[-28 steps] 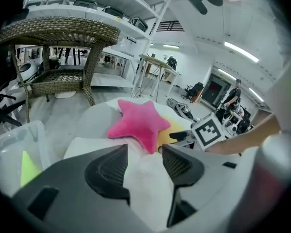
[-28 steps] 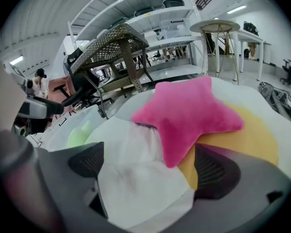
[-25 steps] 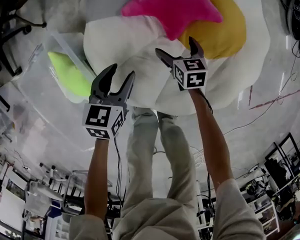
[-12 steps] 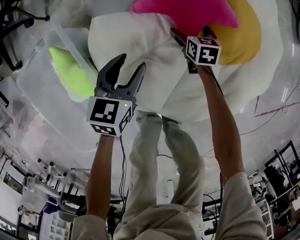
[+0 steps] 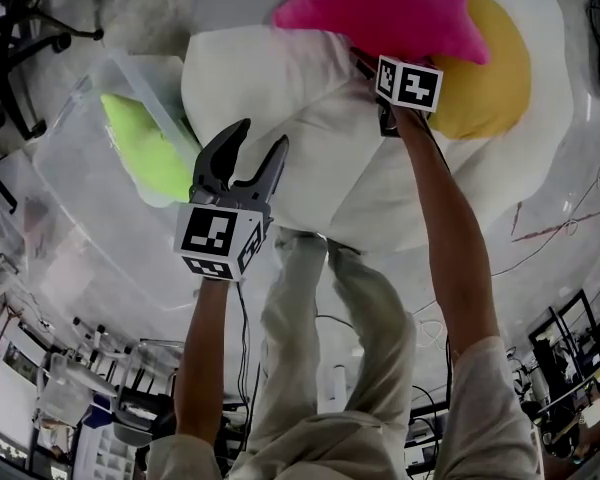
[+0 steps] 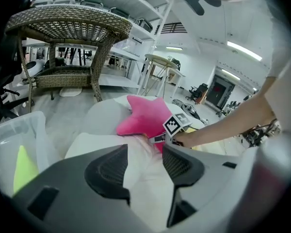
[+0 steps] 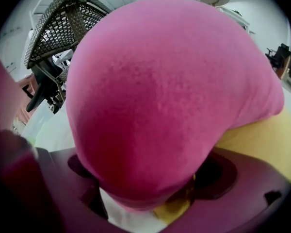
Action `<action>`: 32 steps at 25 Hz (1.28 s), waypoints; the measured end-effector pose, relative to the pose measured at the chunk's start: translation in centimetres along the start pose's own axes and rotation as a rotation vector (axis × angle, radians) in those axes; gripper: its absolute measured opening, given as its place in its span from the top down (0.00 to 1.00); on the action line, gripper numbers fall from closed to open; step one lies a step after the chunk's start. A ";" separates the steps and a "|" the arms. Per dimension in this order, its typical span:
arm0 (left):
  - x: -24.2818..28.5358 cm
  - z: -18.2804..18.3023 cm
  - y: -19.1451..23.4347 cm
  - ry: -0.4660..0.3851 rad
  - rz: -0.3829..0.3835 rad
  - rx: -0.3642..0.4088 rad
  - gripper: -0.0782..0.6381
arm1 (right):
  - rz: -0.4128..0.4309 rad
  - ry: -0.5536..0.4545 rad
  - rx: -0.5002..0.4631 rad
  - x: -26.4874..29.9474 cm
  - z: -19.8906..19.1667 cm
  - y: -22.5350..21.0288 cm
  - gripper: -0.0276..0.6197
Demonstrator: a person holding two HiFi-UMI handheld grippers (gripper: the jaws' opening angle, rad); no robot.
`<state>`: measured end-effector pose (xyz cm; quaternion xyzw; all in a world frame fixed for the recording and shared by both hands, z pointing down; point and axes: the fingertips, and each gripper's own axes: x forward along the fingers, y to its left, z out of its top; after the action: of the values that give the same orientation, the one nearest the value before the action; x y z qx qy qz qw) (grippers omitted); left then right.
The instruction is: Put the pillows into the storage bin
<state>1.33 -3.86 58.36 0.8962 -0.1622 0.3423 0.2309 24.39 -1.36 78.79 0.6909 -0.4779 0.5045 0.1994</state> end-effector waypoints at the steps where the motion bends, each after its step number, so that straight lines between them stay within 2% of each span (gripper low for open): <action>1: -0.1 -0.1 0.0 -0.001 0.001 -0.001 0.58 | -0.007 0.003 -0.008 0.0 0.0 0.0 0.09; 6: -0.8 -0.3 -0.5 0.005 -0.004 -0.005 0.58 | -0.023 0.009 -0.038 -1.5 0.8 0.3 0.27; 12: -2.3 1.2 -1.6 0.000 -0.004 -0.010 0.59 | 0.031 0.007 -0.072 -5.1 2.8 1.1 0.42; 19: -4.1 4.1 -3.8 -0.028 -0.008 -0.028 0.59 | 0.108 0.045 -0.126 -10.5 1.0 2.4 0.45; 25: -6.5 5.6 -4.9 -0.038 -0.003 -0.015 0.59 | 0.192 0.024 -0.187 -16.0 -1.7 5.2 0.45; 32: -10.0 5.9 -4.7 -0.051 0.046 -0.024 0.59 | 0.254 -0.033 -0.232 -22.8 -2.8 8.3 0.45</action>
<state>-0.53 -1.70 46.21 0.8978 -0.1927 0.3228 0.2293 15.03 7.33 58.02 0.6058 -0.6194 0.4556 0.2045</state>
